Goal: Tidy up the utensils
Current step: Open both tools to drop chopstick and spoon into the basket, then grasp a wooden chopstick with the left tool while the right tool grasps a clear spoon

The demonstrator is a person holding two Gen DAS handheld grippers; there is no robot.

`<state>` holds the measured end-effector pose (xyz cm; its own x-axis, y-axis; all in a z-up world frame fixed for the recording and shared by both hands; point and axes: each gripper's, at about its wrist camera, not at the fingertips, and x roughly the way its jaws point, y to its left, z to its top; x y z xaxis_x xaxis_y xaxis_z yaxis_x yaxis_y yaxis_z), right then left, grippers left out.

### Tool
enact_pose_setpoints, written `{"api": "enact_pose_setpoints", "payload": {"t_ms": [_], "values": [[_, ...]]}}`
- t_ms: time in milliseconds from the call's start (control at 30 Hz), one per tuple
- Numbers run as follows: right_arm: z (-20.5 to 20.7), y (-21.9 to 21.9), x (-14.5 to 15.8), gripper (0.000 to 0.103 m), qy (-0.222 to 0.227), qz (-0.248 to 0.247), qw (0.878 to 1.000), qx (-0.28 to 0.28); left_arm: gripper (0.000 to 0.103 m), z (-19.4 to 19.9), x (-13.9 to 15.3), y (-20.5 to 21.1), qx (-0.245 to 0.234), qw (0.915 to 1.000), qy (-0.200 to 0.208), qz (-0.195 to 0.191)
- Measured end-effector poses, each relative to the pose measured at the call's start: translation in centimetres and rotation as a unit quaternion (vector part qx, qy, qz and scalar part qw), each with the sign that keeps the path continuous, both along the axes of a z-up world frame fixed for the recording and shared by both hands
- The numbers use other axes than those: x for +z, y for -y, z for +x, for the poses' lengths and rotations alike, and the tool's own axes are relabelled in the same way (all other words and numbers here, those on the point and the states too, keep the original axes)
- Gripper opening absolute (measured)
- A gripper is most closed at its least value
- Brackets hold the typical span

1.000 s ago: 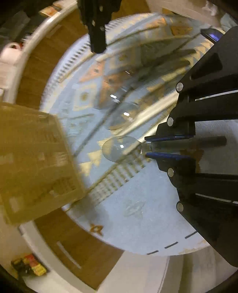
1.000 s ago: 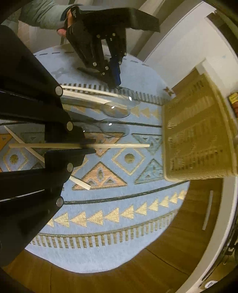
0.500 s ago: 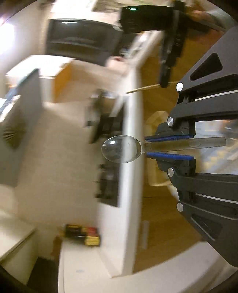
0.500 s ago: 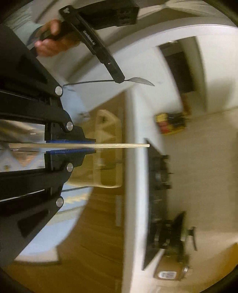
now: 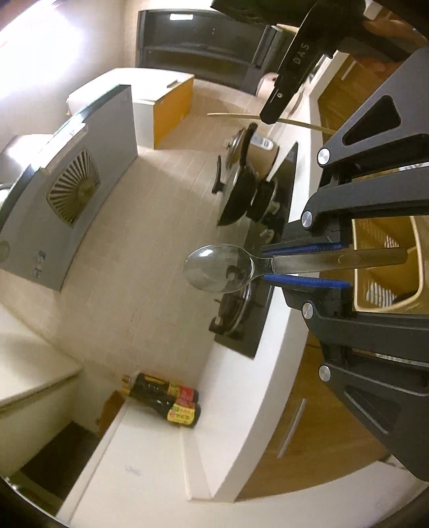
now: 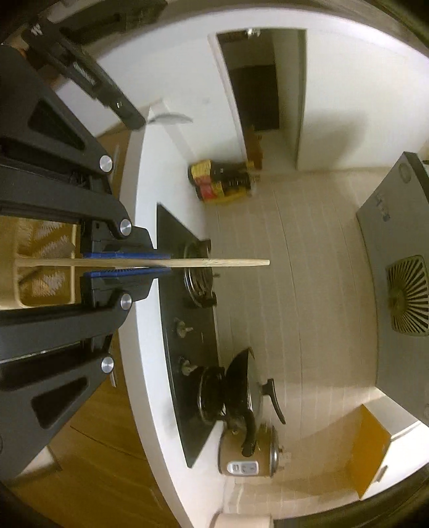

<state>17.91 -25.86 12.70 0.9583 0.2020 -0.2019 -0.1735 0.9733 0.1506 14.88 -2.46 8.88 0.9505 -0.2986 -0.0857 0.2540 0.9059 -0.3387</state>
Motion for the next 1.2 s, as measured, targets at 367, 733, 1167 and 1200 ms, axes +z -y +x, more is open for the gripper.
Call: {"api": "enact_pose_setpoints", "payload": {"t_ms": [367,733,1167,1200], "values": [[1.9,-0.8,-4.0,0.004,-0.002,-0.041,0.999,-0.028,0.010,2.1,-3.4,0.6,0.030,0.9991,-0.005,0.028],[0.5,0.6,-5.7,0.013,-0.045,-0.017,0.999,0.006,0.037,0.8,-4.4,-0.7,0.001,0.9991,-0.033,0.028],[-6.0,2.9,-5.4,0.027,-0.089,0.023,0.995,0.025,0.041,-3.9,-2.5,-4.5,-0.046,0.9948,-0.091,0.005],[-6.4,3.0,-5.2,0.027,-0.093,0.026,0.995,0.027,0.042,-4.2,-2.4,-4.6,-0.051,0.9927,-0.109,0.006]]}}
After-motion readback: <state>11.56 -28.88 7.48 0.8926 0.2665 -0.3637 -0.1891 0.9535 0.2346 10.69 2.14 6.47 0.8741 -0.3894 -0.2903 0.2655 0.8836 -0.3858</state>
